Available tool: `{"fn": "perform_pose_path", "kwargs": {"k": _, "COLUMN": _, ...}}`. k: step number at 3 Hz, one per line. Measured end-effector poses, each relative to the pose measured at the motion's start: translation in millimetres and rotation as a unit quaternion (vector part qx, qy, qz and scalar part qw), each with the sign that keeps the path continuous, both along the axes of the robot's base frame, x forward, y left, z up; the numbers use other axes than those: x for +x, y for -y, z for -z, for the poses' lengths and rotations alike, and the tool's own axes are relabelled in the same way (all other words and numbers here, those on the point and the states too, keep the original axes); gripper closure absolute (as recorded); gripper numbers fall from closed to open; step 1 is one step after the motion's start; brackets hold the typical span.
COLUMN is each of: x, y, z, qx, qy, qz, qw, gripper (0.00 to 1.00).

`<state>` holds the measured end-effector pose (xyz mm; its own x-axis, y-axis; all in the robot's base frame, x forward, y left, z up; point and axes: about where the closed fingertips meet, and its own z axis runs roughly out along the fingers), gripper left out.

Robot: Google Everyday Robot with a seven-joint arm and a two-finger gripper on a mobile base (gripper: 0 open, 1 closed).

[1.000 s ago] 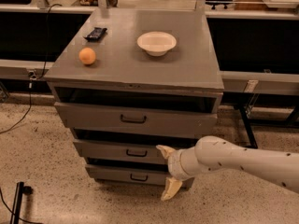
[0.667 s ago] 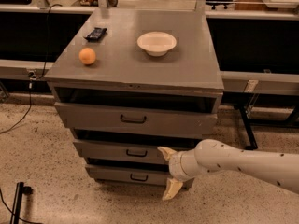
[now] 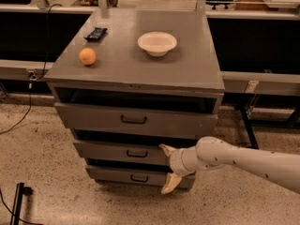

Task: Open middle drawer

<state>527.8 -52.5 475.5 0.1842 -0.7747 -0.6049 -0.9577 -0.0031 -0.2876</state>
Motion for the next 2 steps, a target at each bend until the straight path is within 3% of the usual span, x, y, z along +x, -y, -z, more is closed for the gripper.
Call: {"fn": "perform_pose_path", "kwargs": {"k": 2, "x": 45.5, "y": 11.9, "z": 18.3, "qx": -0.015, "qy": 0.010, "qz": 0.020, "qw": 0.9996, "gripper": 0.00}}
